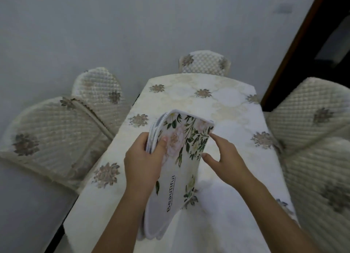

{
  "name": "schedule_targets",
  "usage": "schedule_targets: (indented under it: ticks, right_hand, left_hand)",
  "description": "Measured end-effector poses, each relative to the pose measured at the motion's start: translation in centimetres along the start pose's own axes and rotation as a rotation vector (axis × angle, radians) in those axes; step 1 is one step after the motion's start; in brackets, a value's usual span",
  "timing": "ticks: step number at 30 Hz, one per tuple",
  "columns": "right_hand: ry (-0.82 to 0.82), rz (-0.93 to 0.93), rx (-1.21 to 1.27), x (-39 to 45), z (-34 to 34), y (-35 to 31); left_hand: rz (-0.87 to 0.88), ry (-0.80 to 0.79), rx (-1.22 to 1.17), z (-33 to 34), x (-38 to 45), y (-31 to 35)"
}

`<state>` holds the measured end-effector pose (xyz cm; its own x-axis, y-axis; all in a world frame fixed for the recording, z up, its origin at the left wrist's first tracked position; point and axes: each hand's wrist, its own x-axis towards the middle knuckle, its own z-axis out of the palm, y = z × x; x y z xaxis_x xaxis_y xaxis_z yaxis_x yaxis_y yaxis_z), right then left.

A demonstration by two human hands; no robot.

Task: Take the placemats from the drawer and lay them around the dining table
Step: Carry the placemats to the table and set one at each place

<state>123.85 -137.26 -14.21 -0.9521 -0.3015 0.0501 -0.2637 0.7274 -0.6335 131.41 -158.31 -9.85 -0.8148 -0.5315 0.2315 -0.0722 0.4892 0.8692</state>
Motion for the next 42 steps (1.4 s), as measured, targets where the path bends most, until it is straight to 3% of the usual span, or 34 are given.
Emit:
schedule_targets:
  ticks: [5, 10, 15, 23, 29, 36, 42]
  right_hand:
    - [0.061, 0.132, -0.026, -0.2, 0.5, 0.5]
    - [0.057, 0.237, -0.062, -1.6, 3.0, 0.3]
    - [-0.007, 0.27, -0.06, -3.0, 7.0, -0.1]
    - [-0.151, 0.274, -0.063, -1.8, 12.7, -0.9]
    - [-0.259, 0.262, -0.157, 0.6, 15.8, -0.6]
    - [-0.367, 0.307, -0.27, 2.7, 18.7, 1.3]
    - [-0.347, 0.377, -0.461, 3.2, 19.6, 3.4]
  left_hand:
    - [-0.05, -0.167, -0.134, 1.7, 3.8, -2.9]
    - [-0.261, -0.292, -0.306, 2.2, 6.7, -9.2]
    - [-0.451, -0.315, -0.349, 2.6, 7.8, -15.0]
    - [-0.61, -0.338, -0.238, 1.2, 6.9, -22.7]
    - [-0.68, -0.376, -0.208, 0.1, 4.4, -24.9]
    - [-0.612, -0.377, -0.019, -1.0, 0.6, -27.1]
    - [-0.586, -0.35, 0.221, -0.8, -1.2, -27.5]
